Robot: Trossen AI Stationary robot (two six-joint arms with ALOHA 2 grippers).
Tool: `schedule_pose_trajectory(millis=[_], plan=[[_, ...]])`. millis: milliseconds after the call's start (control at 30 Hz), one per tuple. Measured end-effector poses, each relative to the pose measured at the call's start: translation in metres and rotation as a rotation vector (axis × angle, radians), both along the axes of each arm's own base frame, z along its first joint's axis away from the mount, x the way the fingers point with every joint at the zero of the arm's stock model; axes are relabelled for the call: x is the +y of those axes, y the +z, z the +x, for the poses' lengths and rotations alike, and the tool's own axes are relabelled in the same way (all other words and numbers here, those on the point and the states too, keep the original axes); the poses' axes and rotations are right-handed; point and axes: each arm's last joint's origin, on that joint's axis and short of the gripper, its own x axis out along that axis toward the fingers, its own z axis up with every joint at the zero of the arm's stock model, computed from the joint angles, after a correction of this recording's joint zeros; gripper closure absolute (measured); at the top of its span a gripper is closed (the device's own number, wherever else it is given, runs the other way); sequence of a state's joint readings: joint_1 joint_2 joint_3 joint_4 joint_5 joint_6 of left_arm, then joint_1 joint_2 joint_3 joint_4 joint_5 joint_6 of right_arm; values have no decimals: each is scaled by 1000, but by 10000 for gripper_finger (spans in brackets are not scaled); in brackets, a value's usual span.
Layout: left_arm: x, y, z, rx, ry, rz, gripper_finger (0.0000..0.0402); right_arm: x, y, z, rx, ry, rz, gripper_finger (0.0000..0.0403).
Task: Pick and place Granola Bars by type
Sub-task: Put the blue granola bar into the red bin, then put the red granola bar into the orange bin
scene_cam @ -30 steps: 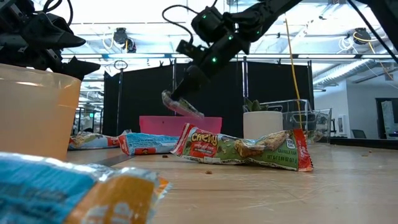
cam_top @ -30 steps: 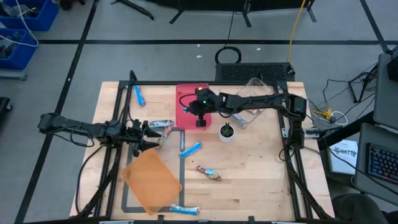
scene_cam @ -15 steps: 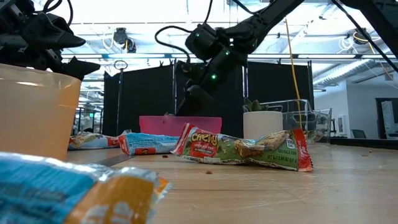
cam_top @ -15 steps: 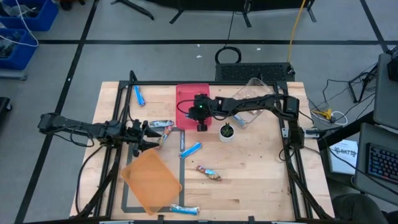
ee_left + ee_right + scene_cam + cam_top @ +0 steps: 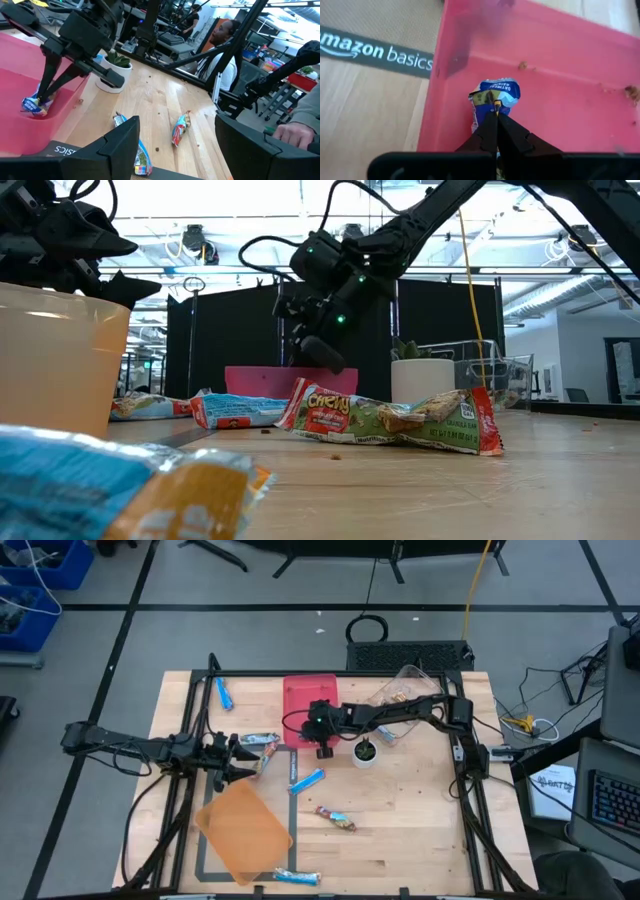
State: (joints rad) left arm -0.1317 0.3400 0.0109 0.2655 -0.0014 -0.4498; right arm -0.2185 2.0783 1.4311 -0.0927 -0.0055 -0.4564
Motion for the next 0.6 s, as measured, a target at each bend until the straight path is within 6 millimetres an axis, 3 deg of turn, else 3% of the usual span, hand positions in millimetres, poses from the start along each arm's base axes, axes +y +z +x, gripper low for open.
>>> schedule_pose_trajectory(millis=[600], plan=[[0,0,0,0,0,0,144,5,0,1,0,34,-27,273]])
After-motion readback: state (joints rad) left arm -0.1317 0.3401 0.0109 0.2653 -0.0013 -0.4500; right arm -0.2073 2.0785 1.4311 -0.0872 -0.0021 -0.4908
